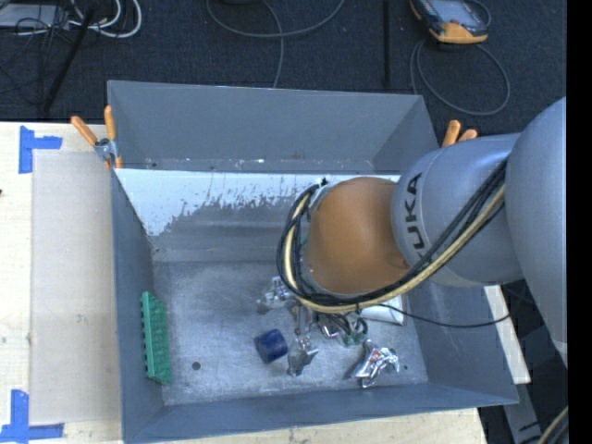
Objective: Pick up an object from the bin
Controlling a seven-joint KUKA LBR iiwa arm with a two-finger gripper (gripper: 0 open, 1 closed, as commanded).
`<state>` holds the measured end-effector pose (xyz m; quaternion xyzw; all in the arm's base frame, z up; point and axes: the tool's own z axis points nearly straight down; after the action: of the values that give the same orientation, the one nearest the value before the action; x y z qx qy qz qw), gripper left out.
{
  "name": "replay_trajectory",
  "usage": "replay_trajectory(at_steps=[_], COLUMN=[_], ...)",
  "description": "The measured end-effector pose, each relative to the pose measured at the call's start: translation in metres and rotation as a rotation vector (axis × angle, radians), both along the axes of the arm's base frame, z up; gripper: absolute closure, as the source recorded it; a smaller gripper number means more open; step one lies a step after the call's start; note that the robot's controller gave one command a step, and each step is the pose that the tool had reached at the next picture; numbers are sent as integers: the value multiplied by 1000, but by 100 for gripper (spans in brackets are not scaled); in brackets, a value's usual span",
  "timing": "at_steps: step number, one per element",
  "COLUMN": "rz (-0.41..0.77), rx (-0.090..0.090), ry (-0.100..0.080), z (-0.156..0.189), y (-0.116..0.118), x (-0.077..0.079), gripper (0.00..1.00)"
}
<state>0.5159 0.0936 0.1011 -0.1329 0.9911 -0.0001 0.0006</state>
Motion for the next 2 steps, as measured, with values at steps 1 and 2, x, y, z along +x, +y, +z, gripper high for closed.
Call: replay_trajectory(at_steps=[1, 2], rz=[130, 58], rx=[0, 1], ry=[5, 1], z=[-2, -30], y=[1, 2], x=[-17, -12], gripper=[0, 0])
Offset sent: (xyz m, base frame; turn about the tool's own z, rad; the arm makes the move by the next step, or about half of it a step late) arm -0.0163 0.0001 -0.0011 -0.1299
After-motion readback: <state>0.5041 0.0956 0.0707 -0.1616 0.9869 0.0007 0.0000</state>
